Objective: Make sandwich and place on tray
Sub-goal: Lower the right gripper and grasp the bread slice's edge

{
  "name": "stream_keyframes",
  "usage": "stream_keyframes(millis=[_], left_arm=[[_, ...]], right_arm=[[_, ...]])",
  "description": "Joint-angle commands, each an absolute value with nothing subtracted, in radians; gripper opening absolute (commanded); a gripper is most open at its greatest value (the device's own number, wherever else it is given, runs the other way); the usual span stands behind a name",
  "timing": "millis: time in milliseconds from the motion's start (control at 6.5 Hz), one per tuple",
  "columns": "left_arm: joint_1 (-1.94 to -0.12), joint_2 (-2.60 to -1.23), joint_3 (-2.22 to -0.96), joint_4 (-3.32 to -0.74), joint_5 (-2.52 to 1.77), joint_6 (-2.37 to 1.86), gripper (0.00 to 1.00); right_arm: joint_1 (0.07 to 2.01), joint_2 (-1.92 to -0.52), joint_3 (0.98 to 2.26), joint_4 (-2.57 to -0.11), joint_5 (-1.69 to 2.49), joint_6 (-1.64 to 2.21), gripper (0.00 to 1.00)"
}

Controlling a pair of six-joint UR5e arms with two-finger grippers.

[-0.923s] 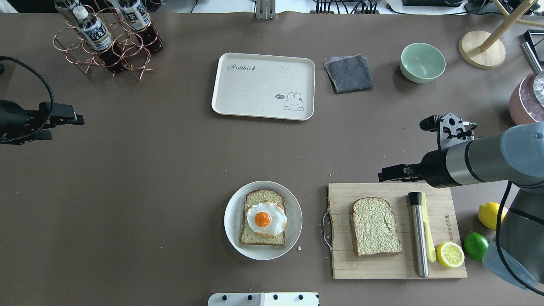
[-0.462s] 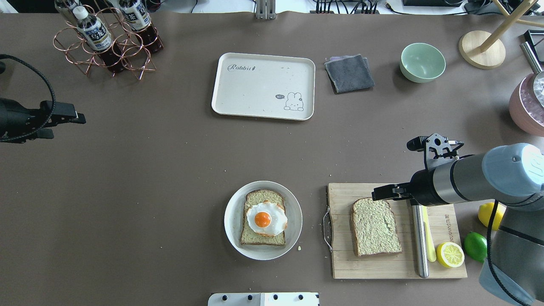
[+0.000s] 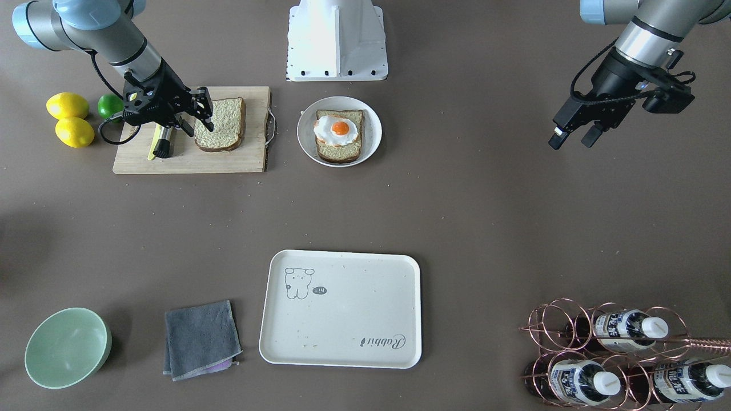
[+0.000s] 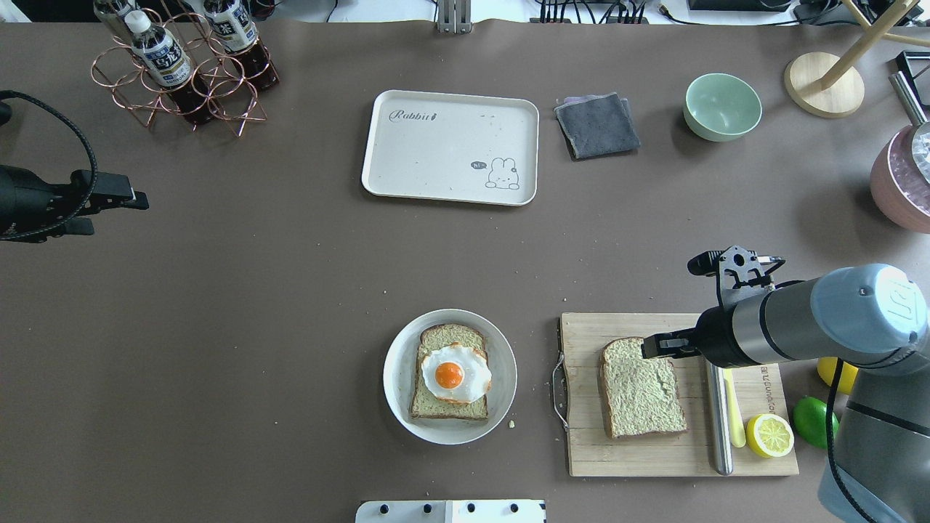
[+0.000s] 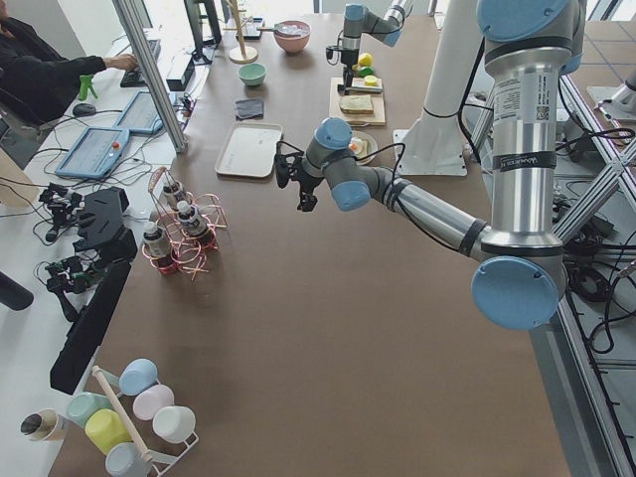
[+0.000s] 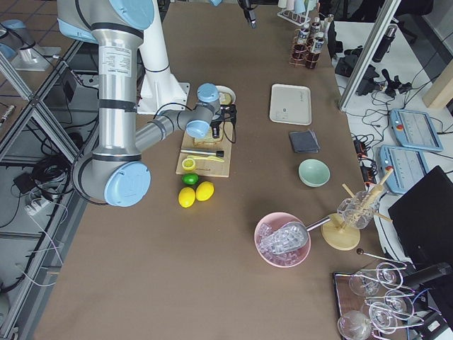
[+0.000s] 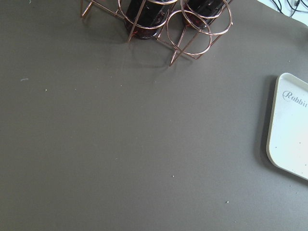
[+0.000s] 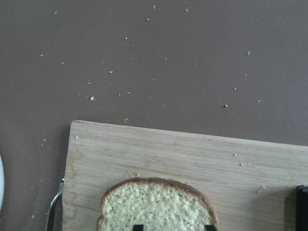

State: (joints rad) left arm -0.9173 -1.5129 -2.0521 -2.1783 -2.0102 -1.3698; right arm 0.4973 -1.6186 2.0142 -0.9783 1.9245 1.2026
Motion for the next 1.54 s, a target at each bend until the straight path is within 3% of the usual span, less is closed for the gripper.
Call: stream_keyframes(millis=[0, 1077, 1231, 1385], left_arm=[[-0.917, -1.514, -2.049, -2.178, -1.997, -1.370, 0.97], [-0.917, -1.531, -2.043, -2.172, -1.996, -1.368, 0.97], [-0.917, -1.531, -2.043, -2.174, -1.996, -1.368, 0.97], [-0.917, -1.529, -2.043, -2.172, -1.996, -1.368, 0.97]], right_arm=[[0.488, -1.641, 2.016, -0.977, 1.924, 1.203, 0.53], [0.411, -1.664, 1.996, -0.983, 1.864, 1.200, 0.57], [0.408, -1.664, 1.994, -0.983, 1.864, 1.200, 0.50], [0.408, -1.663, 1.994, -0.983, 1.847, 1.200, 0.04]])
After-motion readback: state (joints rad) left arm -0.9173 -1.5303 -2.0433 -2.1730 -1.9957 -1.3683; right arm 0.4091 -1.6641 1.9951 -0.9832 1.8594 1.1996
